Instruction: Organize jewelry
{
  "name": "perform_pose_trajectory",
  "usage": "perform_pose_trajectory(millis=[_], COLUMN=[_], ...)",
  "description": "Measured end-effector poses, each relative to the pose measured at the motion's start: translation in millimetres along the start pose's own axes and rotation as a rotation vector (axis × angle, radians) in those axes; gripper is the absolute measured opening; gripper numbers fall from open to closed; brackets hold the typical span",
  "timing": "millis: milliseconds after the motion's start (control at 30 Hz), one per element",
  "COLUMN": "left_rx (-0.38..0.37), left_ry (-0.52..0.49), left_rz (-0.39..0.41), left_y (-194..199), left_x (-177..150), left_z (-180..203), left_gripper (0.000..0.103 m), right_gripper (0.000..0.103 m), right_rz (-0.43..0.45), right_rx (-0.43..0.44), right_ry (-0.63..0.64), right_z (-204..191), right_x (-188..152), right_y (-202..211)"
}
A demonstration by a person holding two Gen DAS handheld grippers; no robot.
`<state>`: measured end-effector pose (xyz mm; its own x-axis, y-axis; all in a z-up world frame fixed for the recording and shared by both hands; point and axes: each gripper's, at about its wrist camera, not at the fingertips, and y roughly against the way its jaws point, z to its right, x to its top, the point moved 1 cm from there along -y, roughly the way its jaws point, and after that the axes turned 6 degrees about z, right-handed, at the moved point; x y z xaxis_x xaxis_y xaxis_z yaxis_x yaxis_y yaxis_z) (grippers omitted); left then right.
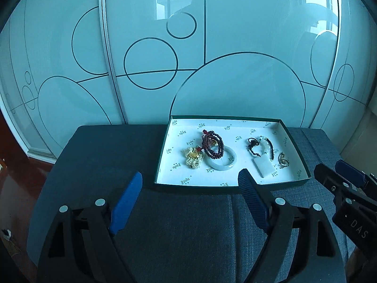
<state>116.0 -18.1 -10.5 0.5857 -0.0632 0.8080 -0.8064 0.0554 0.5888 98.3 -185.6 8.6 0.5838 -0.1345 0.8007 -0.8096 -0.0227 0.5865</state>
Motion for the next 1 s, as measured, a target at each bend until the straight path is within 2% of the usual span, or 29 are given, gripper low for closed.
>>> perform_pose_trajectory(millis=[200,500,1000], left_rx=[-0.012,-0.005,-0.001], left_ry=[0.001,0.0,0.007], left_rz=[-0.029,-0.023,-0.018], left_y=[-6.7,-5.5,-5.2], left_x=[-5.5,-5.7,-3.6], left_z=[1.8,2.6,0.0], left_gripper=[0.082,0.083,0.083], right_gripper=[0.061,0.078,0.081], right_rz=[-0.006,-0.012,-0.003], right_rx=[0.007,0.001,-0.001], right_ry=[0.007,-0.004,-0.004], right_z=[-4.4,-0.9,1.5], right_x=[-1.9,-5.7,-4.3], right_y=[-2.6,-6.2,-5.0])
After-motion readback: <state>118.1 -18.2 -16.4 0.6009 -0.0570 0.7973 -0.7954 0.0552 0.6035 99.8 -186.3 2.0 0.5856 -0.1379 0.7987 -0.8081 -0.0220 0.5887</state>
